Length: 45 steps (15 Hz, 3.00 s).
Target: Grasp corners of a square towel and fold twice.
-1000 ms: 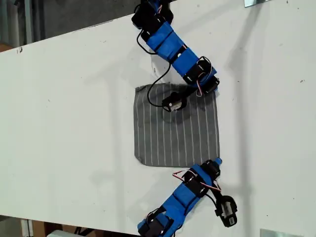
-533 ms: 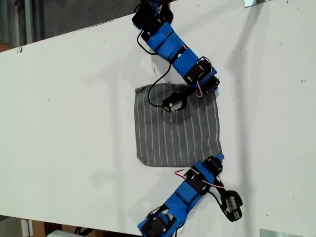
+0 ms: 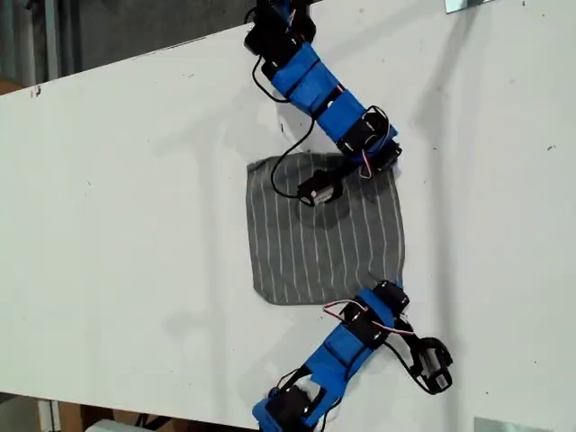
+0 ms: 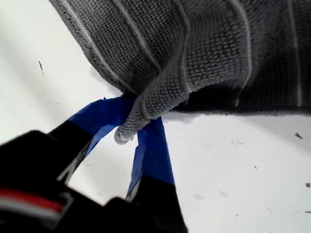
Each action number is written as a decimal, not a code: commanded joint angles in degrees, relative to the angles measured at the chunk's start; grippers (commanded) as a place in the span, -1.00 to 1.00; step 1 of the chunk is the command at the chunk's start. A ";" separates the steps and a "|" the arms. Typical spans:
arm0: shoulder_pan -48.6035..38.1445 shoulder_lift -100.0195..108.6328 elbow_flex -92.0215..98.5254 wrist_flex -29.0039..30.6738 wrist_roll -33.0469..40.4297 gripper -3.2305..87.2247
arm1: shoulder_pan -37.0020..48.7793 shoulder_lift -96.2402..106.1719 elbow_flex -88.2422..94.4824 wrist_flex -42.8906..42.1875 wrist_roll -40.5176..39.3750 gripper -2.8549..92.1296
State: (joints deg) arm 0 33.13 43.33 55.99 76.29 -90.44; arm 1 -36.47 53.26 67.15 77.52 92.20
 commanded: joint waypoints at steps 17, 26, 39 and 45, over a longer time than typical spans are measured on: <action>-16.17 36.83 3.87 18.98 19.25 -0.93 | 16.00 32.70 -1.76 20.30 -16.35 -0.94; -37.71 59.24 35.68 8.79 25.84 -0.93 | 37.18 38.58 13.71 14.15 -23.38 -0.94; -60.12 46.41 43.42 -2.20 40.43 -0.93 | 55.02 19.60 7.03 11.25 -39.90 -0.94; -50.36 58.27 51.94 2.90 34.54 -0.93 | 45.00 23.64 9.76 17.67 -35.86 -0.94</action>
State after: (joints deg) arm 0 -18.72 98.26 106.17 78.66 -54.76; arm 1 10.46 72.69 77.52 94.13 55.11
